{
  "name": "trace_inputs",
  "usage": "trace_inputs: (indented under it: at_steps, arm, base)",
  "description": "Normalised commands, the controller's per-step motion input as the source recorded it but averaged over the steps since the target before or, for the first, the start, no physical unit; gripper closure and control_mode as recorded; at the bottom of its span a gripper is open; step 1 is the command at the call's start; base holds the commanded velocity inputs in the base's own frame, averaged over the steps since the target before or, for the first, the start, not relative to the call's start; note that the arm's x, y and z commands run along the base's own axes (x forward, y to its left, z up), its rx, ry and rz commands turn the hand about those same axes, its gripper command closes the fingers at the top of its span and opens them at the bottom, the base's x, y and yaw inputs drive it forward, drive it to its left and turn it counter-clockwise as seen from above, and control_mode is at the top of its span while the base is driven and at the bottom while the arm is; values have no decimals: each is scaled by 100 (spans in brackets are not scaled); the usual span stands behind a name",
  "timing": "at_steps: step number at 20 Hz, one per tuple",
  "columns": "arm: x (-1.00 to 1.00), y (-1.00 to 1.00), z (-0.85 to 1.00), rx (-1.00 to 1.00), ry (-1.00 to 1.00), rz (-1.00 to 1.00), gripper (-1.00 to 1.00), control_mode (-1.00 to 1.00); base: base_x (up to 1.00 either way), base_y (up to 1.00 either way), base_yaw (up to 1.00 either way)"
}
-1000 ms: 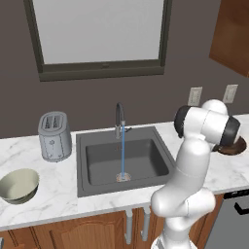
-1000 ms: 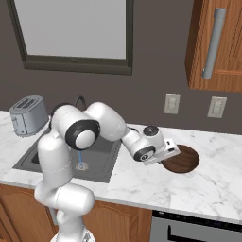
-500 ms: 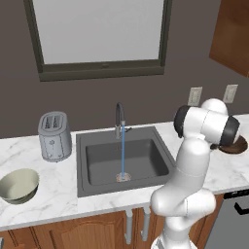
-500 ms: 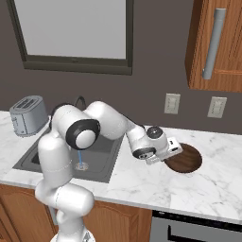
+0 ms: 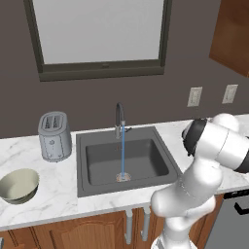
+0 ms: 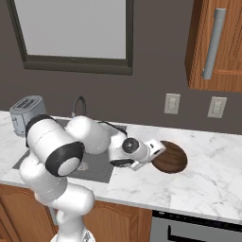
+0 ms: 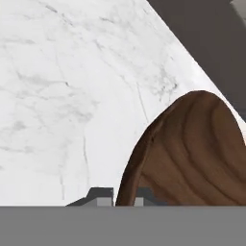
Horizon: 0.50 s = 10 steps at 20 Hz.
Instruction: Rinse each bowl for a few seconds and place them down in the sink or on the counter.
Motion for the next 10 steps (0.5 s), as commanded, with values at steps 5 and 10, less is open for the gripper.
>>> trace_inputs:
  at_steps: [5, 10]
  arm:
    - [-19, 68, 32, -16, -1, 16, 100, -100]
    - [-4, 35, 69, -18, 0, 21, 100, -100]
  base:
    - [0, 0, 0]
    - [0, 0, 0]
